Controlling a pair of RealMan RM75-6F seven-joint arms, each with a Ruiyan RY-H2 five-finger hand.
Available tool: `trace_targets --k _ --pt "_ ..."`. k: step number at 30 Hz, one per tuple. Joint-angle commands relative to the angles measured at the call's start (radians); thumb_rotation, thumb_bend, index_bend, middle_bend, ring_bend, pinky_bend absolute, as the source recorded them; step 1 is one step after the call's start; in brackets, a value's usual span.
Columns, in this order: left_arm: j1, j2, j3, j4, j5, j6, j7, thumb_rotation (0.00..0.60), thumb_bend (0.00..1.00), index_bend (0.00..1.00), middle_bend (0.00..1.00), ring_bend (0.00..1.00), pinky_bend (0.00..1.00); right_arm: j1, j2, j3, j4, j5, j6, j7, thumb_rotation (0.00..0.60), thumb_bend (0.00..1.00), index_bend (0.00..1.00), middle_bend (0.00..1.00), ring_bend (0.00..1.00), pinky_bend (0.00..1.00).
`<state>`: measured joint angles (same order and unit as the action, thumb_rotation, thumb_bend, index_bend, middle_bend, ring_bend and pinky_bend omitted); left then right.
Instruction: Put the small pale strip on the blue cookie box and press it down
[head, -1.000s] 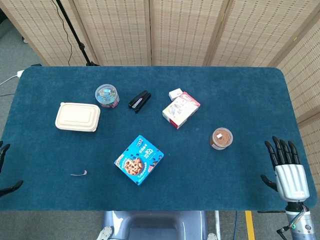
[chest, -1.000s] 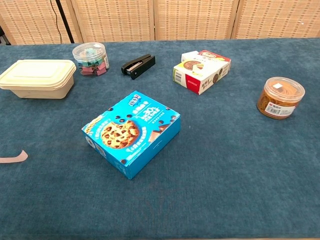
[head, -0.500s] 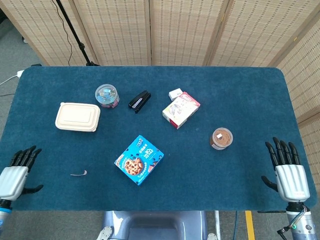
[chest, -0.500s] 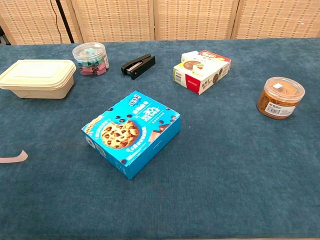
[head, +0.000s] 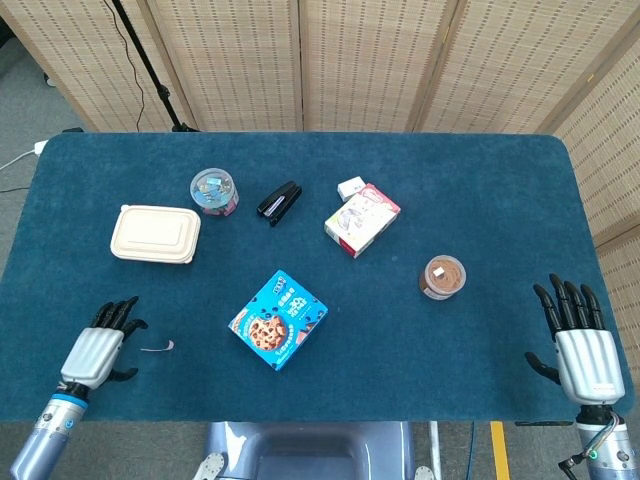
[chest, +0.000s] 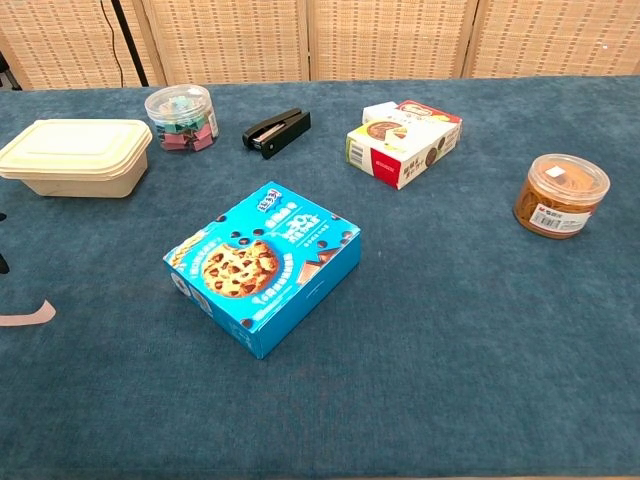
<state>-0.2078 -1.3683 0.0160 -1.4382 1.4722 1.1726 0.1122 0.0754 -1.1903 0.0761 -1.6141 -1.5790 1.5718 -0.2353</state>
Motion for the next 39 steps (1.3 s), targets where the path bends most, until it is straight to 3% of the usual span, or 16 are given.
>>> trace_targets --k 1,6,39 --pt "-0.006 -0.014 -0.003 0.001 -0.017 -0.008 0.009 0.600 0.18 0.35 0.00 0.00 0.00 0.002 0.001 0.000 -0.001 0.001 -0.004 0.001 0.600 0.00 0.10 0.00 0.00 0.00" --pt "-0.015 -0.019 -0.002 -0.007 -0.036 -0.026 0.017 0.600 0.28 0.39 0.00 0.00 0.00 0.002 0.002 -0.004 -0.003 -0.002 -0.009 0.000 0.600 0.00 0.10 0.00 0.00 0.00" --pt "-0.043 -0.056 -0.002 -0.025 -0.125 -0.048 0.132 0.600 0.39 0.52 0.00 0.00 0.00 0.004 0.010 -0.007 -0.010 0.001 -0.021 0.018 0.600 0.00 0.10 0.00 0.00 0.00"
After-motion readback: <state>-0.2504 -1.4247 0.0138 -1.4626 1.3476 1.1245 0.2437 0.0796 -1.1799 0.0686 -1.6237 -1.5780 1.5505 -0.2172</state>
